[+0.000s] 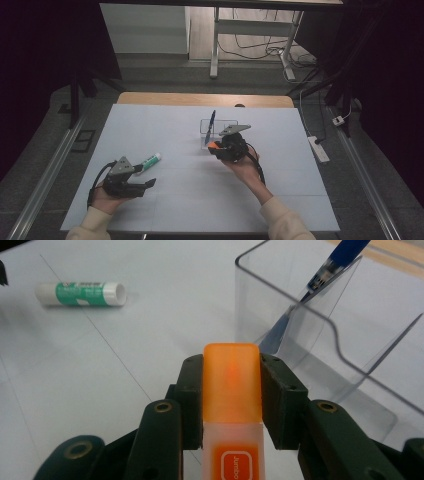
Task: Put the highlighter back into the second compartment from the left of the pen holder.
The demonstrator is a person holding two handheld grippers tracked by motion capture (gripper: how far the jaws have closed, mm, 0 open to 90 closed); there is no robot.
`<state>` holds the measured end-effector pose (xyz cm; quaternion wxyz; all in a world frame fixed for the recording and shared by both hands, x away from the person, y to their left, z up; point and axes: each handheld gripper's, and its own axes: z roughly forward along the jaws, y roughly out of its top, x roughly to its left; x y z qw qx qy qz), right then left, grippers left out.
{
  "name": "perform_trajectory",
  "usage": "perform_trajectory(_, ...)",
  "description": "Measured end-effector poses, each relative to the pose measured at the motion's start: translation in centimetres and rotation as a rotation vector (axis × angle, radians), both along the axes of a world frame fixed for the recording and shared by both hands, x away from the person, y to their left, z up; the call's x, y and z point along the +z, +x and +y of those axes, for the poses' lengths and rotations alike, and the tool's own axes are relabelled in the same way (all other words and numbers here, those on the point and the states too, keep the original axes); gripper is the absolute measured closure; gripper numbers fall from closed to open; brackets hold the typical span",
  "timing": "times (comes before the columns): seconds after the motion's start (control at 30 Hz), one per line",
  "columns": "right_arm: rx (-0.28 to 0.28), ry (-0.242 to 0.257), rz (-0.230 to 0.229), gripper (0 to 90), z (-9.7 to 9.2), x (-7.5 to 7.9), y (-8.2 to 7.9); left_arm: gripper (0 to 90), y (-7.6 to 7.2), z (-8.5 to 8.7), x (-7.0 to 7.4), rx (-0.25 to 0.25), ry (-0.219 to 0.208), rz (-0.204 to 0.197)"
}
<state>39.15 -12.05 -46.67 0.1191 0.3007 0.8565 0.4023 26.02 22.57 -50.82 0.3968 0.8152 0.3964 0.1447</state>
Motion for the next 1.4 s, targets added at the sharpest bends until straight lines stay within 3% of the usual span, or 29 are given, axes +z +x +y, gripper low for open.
perform_trajectory(0.5,-0.006,0.140,-0.084,64.1,-1.6,2.9,-0.6,27.2,0.0,0.0,-0.1,0.000,0.004,0.001)
perform_trajectory(1.4,-0.019,0.232,-0.154,64.1,-3.4,5.4,-1.1,27.2,0.1,0.2,-0.3,0.015,0.003,0.010)
